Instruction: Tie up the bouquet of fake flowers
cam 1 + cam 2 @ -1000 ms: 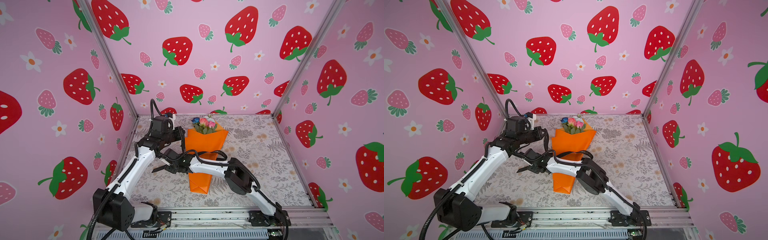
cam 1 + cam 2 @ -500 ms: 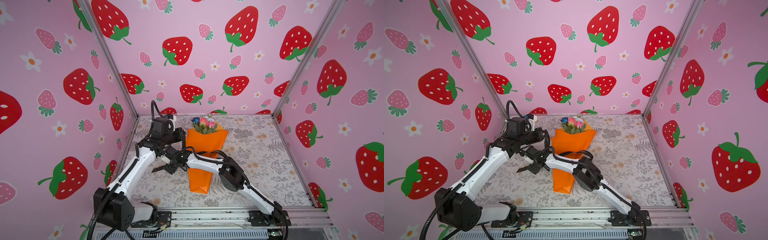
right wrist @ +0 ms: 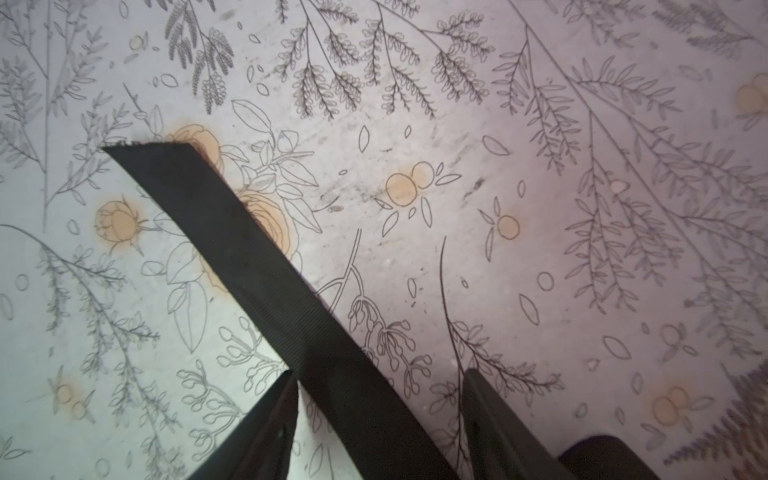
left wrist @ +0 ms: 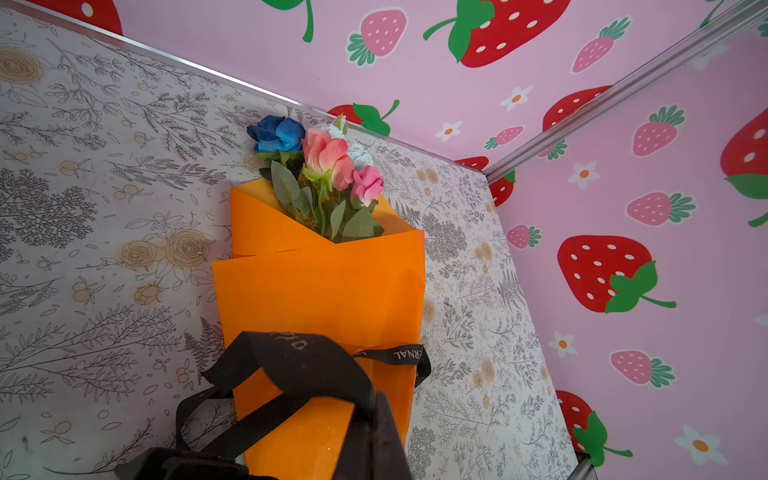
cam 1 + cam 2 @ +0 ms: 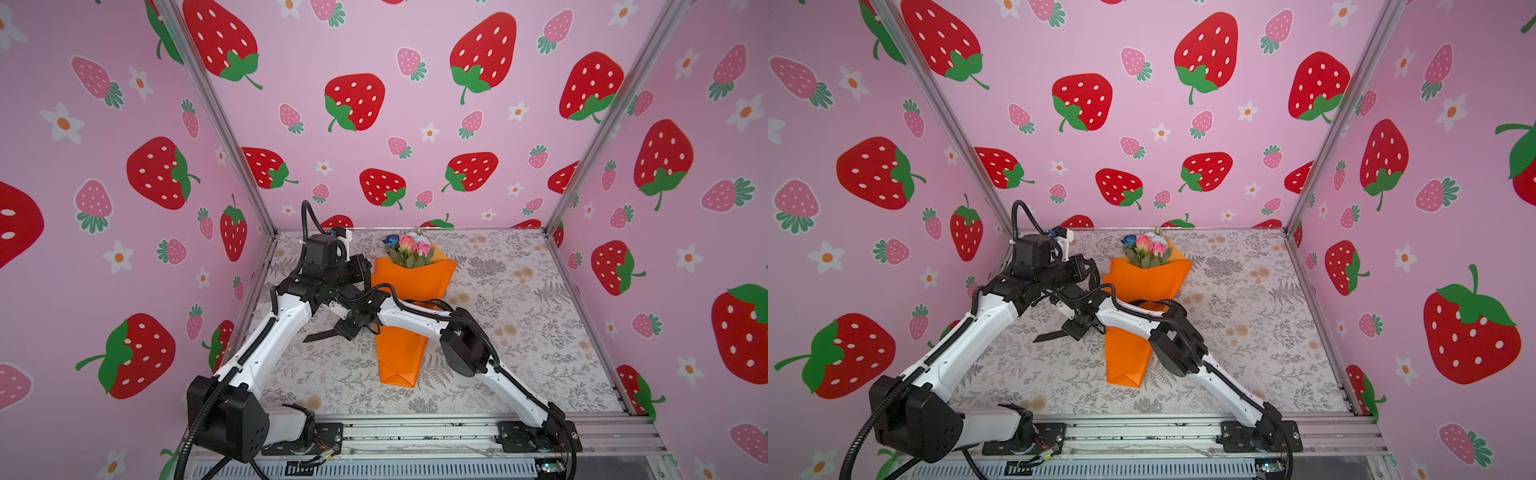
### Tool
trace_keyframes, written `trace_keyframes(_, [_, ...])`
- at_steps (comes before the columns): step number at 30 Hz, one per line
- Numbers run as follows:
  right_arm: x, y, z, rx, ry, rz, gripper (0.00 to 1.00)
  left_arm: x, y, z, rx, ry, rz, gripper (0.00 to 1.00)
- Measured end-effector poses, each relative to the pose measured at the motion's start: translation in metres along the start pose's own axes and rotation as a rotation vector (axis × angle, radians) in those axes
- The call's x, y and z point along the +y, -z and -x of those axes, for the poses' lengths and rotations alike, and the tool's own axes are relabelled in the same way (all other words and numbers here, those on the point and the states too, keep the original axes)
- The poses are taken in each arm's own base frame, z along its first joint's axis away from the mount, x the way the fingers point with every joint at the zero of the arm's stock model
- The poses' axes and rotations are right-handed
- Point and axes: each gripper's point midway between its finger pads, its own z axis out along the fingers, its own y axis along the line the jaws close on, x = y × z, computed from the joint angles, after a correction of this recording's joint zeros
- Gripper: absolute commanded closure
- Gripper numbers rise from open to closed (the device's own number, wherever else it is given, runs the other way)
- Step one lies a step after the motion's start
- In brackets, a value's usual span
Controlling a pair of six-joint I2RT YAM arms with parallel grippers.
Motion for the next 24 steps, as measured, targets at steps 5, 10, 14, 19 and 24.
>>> trace_keyframes(5, [-0.004, -0.003, 0.003, 0.003, 0.018, -0.038, 0.36, 0.0, -0.001, 0.0, 0.002, 0.001, 0.0, 1.0])
trace_keyframes(10, [0.002, -0.003, 0.001, 0.014, 0.033, -0.006, 0.39, 0.001, -0.002, 0.0, 0.001, -0.001, 0.0, 1.0])
trace_keyframes(14, [0.008, 0.0, -0.008, 0.038, 0.047, 0.032, 0.44, -0.001, -0.004, 0.003, -0.006, -0.008, -0.006, 1.0])
trace_keyframes(19, [0.022, 0.01, -0.024, 0.08, 0.066, 0.085, 0.44, 0.007, -0.01, 0.001, 0.003, -0.013, 0.02, 1.0])
trace_keyframes(24, [0.038, 0.015, -0.034, 0.108, 0.106, 0.118, 0.5, 0.015, -0.015, -0.004, 0.026, -0.004, 0.048, 1.0])
